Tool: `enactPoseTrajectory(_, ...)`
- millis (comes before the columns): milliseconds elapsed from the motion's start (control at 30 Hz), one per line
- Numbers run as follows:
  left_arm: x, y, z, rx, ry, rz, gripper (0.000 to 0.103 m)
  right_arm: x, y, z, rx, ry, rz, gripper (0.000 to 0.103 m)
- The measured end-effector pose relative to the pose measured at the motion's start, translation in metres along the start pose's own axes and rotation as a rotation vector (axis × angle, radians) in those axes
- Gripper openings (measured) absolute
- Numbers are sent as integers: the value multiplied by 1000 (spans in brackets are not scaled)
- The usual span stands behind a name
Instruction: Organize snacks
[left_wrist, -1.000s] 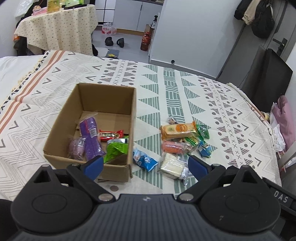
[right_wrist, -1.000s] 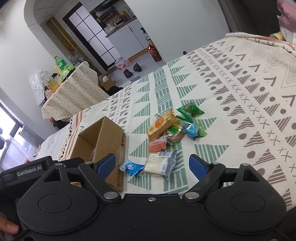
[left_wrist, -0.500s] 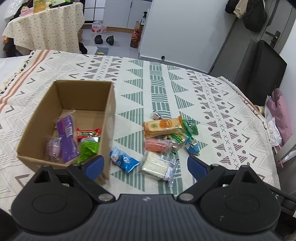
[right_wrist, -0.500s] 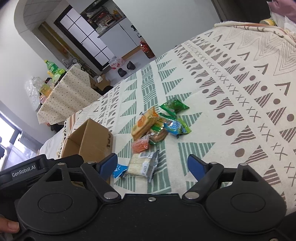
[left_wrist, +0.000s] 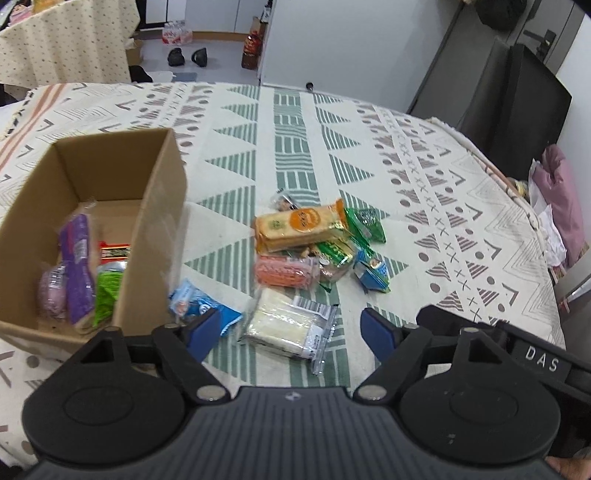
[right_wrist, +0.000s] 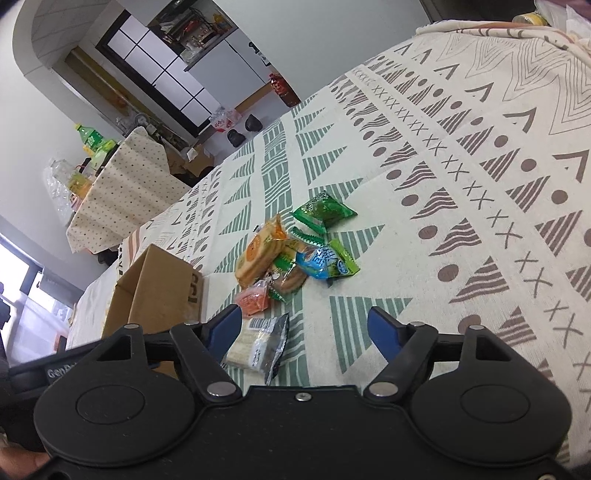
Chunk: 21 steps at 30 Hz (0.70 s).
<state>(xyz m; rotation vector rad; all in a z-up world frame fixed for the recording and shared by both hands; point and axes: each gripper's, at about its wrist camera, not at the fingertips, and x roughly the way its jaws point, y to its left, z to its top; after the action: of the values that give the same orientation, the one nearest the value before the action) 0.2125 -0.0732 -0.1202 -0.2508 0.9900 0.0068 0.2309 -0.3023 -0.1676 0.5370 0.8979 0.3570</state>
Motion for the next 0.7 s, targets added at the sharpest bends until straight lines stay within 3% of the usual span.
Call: enactPoseTrajectory(700,82,-4,2,54,144,53,75,40,-27,11,82,32,-1,73)
